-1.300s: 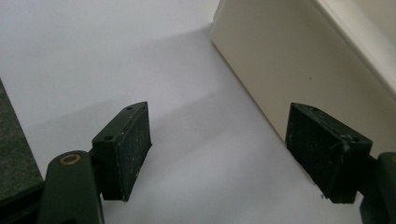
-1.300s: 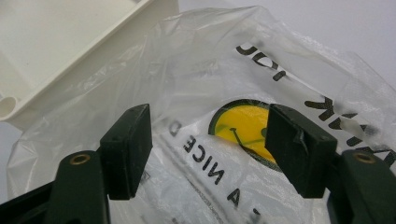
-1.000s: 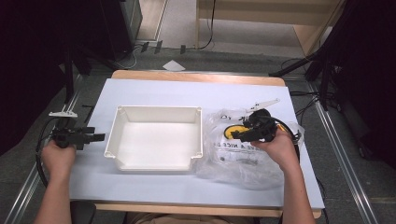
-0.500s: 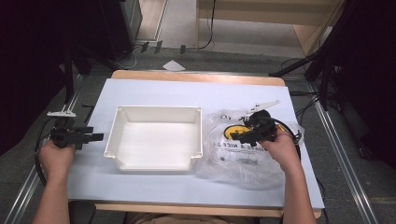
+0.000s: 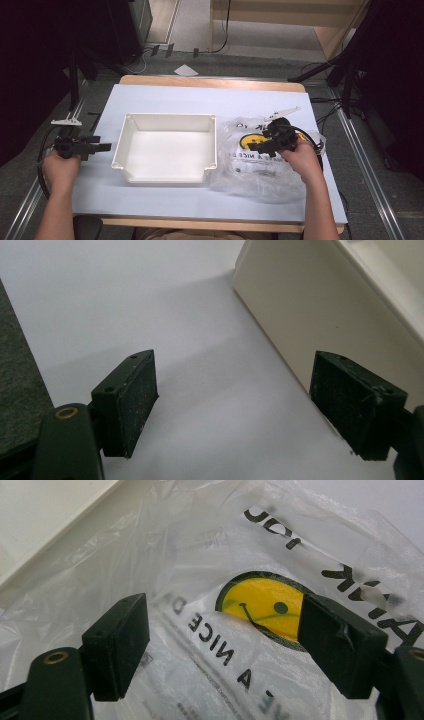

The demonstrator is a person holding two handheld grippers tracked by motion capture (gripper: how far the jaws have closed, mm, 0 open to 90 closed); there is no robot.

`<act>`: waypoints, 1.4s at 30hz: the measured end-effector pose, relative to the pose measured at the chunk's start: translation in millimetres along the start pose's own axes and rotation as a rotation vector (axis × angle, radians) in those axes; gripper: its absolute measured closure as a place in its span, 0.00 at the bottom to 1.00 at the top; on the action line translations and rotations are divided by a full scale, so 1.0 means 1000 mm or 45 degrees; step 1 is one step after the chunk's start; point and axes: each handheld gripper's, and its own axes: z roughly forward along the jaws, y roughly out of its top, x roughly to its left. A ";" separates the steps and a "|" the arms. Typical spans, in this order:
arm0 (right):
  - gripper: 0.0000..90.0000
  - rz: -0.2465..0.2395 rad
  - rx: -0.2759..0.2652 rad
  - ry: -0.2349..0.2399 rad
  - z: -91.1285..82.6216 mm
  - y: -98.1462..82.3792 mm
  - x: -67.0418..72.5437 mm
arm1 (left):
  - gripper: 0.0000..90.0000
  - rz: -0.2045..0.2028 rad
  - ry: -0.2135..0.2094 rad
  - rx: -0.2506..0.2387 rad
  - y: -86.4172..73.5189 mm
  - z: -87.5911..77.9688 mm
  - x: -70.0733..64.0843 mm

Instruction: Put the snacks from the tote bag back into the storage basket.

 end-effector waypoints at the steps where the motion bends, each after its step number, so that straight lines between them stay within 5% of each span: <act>1: 0.24 -0.005 -0.003 -0.005 -0.001 0.000 -0.001 | 0.23 0.000 -0.001 0.001 0.000 0.000 0.000; 15: 0.24 -0.001 0.013 -0.040 -0.014 -0.001 -0.003 | 0.22 -0.002 -0.008 0.003 0.000 0.000 -0.001; 31: 0.23 -0.007 -0.014 -0.009 -0.032 -0.004 -0.008 | 0.22 -0.012 -0.025 -0.018 -0.001 -0.002 0.000; 42: 0.21 0.044 0.007 -0.024 -0.038 -0.005 -0.016 | 0.22 -0.006 -0.026 -0.007 0.000 0.000 -0.001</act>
